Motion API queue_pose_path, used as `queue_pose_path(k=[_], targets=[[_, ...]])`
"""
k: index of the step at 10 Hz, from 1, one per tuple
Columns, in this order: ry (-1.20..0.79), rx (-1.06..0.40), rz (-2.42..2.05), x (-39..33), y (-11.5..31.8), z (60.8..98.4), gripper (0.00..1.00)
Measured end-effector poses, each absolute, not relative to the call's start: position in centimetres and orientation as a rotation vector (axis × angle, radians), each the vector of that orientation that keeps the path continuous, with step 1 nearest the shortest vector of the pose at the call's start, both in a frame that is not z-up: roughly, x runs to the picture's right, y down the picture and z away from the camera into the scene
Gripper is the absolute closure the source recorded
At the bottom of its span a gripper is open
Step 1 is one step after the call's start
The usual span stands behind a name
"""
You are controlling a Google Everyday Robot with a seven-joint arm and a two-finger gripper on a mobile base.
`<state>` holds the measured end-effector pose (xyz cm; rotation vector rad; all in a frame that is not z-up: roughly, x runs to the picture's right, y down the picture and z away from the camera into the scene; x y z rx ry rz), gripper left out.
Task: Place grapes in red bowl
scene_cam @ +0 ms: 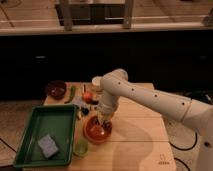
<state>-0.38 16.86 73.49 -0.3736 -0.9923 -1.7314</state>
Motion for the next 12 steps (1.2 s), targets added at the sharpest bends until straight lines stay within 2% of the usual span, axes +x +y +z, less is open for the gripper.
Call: queue_pose_path(k=[4,7,9,11,12], targets=[[-1.000,-0.373,-1.741,-0.19,16.91,73.51,0.70],[-1.007,-0.371,-1.747,0.14,16.98,73.54,0.76],[-1.009,-0.370,-1.749,0.29,16.98,73.54,0.70],[-1.012,-0.369,-1.751,0.43,17.01,73.56,0.70],[-1.013,-0.369,-1.752,0.55,17.01,73.57,0.67]])
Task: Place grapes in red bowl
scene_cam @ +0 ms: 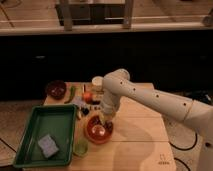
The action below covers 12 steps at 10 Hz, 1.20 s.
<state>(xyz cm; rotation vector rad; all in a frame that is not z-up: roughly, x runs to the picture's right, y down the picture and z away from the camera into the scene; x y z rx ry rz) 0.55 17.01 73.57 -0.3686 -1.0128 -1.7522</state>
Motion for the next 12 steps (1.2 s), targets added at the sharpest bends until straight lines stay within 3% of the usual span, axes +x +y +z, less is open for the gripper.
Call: queue_pose_path(k=[2,4,7,8,11,12], targets=[[-1.014,-0.368,-1.753,0.7,17.0,73.6,0.57],[-1.017,-0.367,-1.753,0.9,17.1,73.7,0.58],[-1.018,-0.366,-1.752,1.3,17.1,73.7,0.42],[-1.020,-0.366,-1.754,1.4,17.1,73.8,0.44],[-1.022,-0.366,-1.752,1.6,17.1,73.8,0.62],[-1.020,-0.367,-1.750,1.7,17.1,73.8,0.62]])
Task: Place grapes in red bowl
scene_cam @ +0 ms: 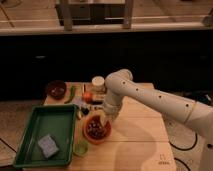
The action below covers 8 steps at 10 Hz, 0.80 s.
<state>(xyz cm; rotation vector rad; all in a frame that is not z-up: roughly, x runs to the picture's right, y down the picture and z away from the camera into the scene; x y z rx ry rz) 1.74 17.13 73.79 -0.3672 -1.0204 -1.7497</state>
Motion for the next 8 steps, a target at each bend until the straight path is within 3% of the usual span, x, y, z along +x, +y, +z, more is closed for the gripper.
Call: queue_pose_path(k=[4,8], targets=[[-1.010,-0.372,-1.738,2.21,16.99,73.79,0.23],[-1.010,-0.372,-1.738,2.22,16.99,73.80,0.20]])
